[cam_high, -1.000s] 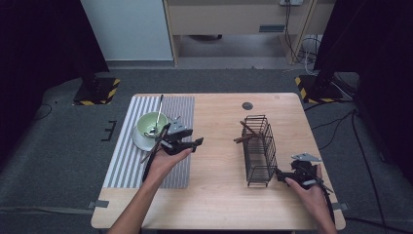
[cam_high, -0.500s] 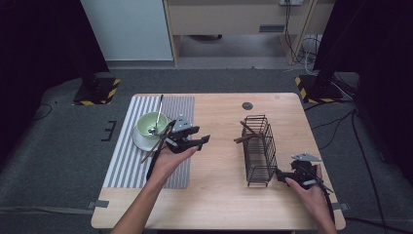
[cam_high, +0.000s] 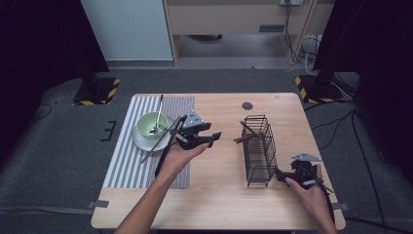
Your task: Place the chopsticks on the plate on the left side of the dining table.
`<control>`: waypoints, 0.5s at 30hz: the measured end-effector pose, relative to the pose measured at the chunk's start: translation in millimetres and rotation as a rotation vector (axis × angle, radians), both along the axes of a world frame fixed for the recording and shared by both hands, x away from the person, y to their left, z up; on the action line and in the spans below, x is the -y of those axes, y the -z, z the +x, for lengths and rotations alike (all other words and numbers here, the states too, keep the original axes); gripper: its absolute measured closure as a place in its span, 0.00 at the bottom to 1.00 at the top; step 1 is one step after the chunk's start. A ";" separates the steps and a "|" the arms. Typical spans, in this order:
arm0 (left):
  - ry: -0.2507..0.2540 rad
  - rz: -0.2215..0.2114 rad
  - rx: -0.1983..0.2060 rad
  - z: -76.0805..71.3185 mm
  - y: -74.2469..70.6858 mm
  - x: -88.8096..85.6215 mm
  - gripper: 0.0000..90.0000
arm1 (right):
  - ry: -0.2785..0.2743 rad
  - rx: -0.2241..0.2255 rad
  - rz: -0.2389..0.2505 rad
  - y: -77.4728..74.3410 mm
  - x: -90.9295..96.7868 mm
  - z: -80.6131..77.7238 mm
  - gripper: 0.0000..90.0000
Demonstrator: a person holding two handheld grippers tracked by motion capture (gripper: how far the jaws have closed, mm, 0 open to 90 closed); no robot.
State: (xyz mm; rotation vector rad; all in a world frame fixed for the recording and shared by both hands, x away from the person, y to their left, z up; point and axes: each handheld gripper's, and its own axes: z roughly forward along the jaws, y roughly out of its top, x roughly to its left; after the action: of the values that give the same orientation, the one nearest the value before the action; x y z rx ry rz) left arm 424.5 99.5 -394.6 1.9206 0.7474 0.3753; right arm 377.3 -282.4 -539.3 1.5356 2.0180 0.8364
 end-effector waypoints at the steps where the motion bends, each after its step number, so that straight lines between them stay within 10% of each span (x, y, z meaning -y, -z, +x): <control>1: 0.007 -0.002 0.001 -0.1 -2.3 1.9 0.50 | 0.000 0.000 0.000 0.0 0.0 0.0 0.01; 15: 0.076 -0.042 -0.015 2.0 -23.3 15.7 0.54 | 0.000 0.000 0.000 0.0 0.0 0.0 0.01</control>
State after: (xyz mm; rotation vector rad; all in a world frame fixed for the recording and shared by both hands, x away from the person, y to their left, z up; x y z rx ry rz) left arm 426.5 83.8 -371.3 1.9085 0.6843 0.2963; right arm 377.3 -282.4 -539.3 1.5355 2.0182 0.8360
